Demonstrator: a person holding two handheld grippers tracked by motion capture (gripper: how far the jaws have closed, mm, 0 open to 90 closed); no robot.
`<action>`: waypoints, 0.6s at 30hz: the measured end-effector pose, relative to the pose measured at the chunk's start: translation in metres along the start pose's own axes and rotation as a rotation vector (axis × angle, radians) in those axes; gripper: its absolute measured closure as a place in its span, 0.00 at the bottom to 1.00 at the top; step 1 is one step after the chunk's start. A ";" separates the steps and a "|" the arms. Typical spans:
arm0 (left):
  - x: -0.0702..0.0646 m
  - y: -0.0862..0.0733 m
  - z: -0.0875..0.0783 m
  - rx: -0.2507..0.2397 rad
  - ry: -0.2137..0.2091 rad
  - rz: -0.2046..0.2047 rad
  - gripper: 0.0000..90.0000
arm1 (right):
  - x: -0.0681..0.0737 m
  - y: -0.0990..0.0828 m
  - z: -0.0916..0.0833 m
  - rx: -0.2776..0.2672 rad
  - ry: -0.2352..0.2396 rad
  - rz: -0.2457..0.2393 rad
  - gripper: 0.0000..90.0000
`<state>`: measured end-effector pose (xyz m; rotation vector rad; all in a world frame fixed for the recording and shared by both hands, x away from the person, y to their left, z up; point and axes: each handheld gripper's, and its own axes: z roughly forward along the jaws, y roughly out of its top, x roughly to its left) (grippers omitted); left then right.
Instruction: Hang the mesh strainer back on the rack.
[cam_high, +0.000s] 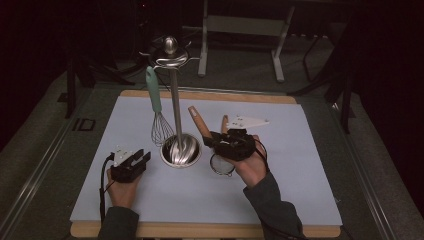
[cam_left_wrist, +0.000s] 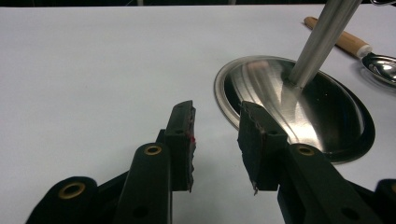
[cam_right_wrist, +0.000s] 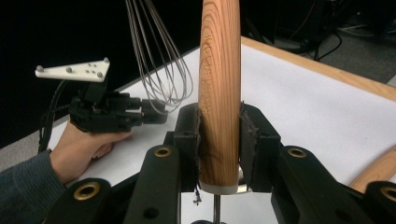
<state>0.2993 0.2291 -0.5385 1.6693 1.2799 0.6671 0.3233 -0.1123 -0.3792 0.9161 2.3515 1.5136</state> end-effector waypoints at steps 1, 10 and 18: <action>0.000 0.000 0.000 0.000 0.000 0.000 0.74 | 0.000 0.000 0.000 0.000 0.000 0.000 0.79; 0.000 0.000 0.000 0.000 0.000 0.000 0.74 | 0.000 0.009 -0.010 -0.046 -0.007 -0.006 0.79; 0.000 0.000 0.000 0.000 -0.001 0.000 0.74 | 0.002 0.019 -0.017 -0.088 -0.002 -0.007 0.79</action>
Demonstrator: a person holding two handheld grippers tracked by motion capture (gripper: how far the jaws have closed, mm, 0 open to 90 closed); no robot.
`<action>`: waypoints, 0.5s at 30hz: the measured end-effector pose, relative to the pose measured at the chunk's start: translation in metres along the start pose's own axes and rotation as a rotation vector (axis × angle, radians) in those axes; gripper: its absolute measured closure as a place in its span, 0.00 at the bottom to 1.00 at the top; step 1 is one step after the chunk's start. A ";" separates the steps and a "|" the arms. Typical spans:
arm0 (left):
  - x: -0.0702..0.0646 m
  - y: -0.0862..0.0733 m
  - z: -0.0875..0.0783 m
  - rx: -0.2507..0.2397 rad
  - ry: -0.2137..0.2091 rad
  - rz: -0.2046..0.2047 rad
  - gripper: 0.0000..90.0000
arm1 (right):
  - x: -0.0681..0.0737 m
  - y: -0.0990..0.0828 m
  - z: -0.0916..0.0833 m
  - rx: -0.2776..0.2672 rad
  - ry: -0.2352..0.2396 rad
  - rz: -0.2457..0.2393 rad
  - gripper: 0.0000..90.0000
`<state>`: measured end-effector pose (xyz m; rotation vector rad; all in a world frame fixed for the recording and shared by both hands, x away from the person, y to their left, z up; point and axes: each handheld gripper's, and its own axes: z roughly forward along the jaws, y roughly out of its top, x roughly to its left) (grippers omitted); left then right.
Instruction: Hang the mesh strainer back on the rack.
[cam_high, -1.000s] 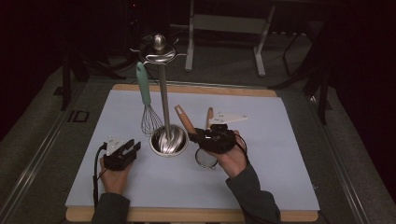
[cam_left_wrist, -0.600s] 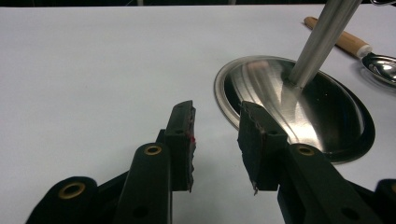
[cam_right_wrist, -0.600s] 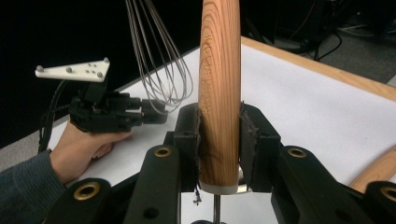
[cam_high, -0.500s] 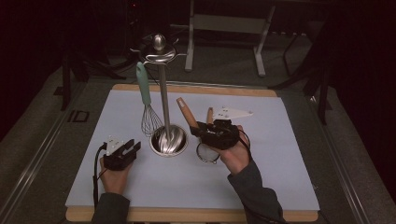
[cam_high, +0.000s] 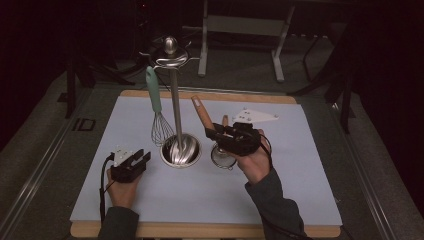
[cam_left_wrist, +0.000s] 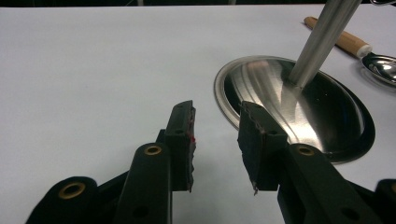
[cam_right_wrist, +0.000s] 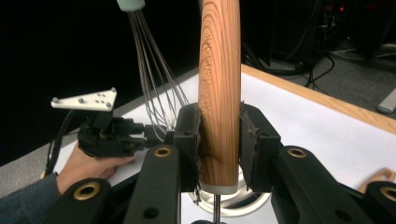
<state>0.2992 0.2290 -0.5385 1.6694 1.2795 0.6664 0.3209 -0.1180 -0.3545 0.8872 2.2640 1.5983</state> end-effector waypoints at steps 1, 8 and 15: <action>0.000 0.000 0.000 0.000 0.000 0.001 0.74 | 0.001 0.002 -0.001 -0.007 0.001 -0.003 0.79; 0.000 0.000 0.000 0.000 0.000 0.000 0.74 | 0.004 0.012 -0.005 -0.033 0.001 -0.019 0.79; 0.000 0.000 0.000 -0.001 0.000 -0.001 0.74 | 0.005 0.020 -0.010 -0.058 -0.003 -0.029 0.79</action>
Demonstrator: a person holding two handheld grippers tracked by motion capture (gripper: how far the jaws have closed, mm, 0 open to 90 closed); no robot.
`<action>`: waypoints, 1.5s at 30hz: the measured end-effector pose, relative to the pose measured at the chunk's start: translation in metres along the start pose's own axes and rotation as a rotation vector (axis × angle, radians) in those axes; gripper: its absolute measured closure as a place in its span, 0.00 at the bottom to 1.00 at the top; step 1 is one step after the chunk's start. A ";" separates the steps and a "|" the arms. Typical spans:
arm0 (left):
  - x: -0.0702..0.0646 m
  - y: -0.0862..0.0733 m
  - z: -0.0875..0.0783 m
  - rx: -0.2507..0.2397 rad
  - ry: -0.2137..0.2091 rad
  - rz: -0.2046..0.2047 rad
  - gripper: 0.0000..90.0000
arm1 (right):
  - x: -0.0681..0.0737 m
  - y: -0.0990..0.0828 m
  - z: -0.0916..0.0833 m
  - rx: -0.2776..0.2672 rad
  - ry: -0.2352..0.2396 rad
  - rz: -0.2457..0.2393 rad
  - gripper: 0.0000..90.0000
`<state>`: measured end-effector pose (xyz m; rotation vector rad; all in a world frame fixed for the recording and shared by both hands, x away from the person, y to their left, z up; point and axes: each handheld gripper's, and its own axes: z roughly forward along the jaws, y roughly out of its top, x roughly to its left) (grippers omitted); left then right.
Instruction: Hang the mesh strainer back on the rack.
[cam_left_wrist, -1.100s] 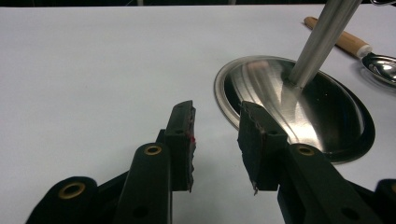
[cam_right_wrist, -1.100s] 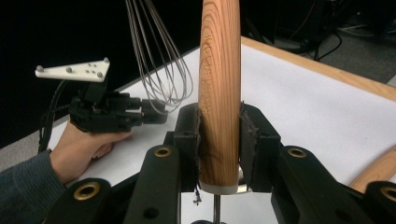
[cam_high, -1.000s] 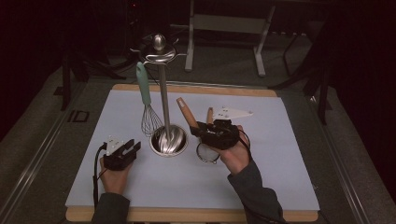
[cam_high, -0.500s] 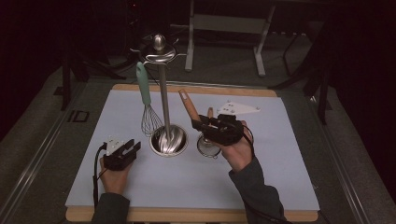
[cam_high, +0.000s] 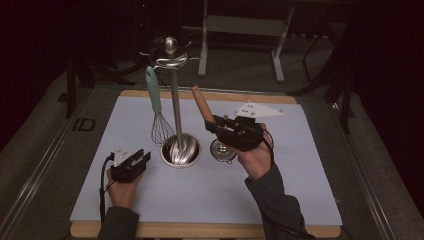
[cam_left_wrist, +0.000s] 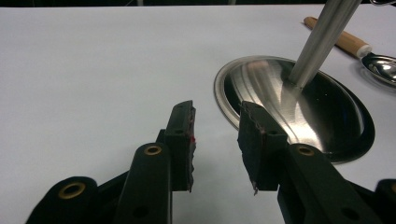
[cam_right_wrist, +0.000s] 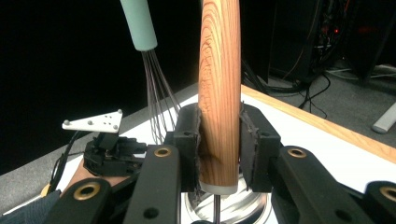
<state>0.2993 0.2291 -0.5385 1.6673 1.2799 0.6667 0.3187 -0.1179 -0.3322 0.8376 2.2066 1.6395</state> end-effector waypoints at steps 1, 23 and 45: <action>0.000 0.000 0.000 0.000 0.000 0.000 0.74 | 0.000 0.001 -0.001 -0.003 -0.001 -0.003 0.79; 0.000 0.000 0.000 0.002 -0.002 0.002 0.74 | 0.006 0.023 -0.007 -0.040 0.010 -0.044 0.79; 0.000 0.000 0.000 0.004 -0.001 0.004 0.74 | 0.011 0.048 -0.016 -0.116 0.101 -0.077 0.79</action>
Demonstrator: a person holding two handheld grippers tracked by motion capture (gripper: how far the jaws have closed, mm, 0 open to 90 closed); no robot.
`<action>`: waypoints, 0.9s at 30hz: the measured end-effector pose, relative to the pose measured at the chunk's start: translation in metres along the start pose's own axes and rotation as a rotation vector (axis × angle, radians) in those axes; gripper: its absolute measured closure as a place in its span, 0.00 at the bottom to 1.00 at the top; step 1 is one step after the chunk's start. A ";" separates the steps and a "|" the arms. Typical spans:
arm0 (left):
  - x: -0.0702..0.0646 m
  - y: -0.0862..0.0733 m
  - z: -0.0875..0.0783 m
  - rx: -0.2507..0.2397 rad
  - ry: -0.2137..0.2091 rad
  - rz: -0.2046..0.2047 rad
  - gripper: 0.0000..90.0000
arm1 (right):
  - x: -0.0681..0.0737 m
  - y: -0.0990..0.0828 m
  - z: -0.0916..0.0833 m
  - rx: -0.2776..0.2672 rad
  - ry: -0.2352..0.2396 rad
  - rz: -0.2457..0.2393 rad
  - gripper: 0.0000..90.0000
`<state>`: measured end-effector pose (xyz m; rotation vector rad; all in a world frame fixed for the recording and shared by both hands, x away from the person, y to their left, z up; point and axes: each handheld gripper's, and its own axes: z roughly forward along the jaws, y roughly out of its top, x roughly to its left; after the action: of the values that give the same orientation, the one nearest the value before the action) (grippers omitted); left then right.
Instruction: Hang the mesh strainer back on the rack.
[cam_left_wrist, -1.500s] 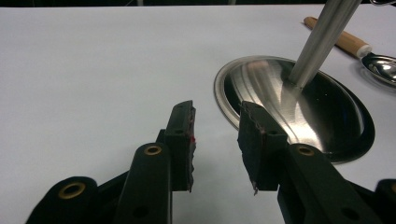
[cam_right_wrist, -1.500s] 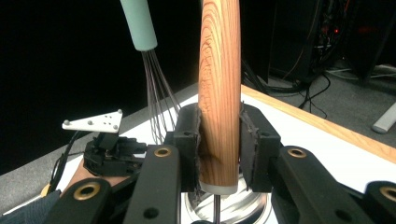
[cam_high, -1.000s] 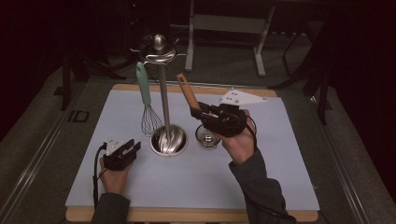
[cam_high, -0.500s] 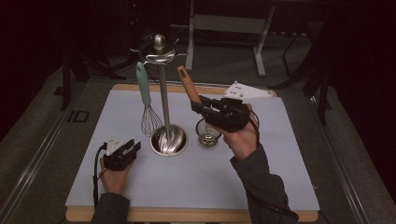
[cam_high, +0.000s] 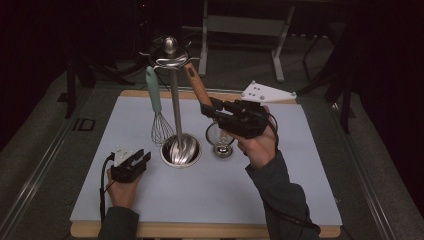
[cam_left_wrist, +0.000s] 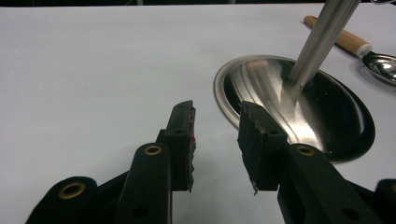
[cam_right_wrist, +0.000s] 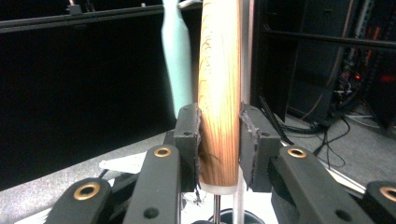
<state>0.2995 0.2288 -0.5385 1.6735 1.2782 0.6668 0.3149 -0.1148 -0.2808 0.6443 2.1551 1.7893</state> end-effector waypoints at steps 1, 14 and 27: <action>0.000 0.000 0.000 0.000 0.000 0.000 0.74 | 0.002 0.001 0.001 -0.003 0.006 -0.005 0.79; 0.000 0.000 0.000 0.000 0.000 -0.001 0.73 | 0.003 0.002 0.017 0.021 0.045 -0.023 0.79; 0.000 0.000 0.000 0.002 -0.002 0.000 0.73 | -0.007 -0.002 0.038 0.068 0.046 -0.017 0.79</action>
<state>0.2995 0.2290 -0.5385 1.6752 1.2778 0.6641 0.3380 -0.0862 -0.2908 0.6036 2.2538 1.7448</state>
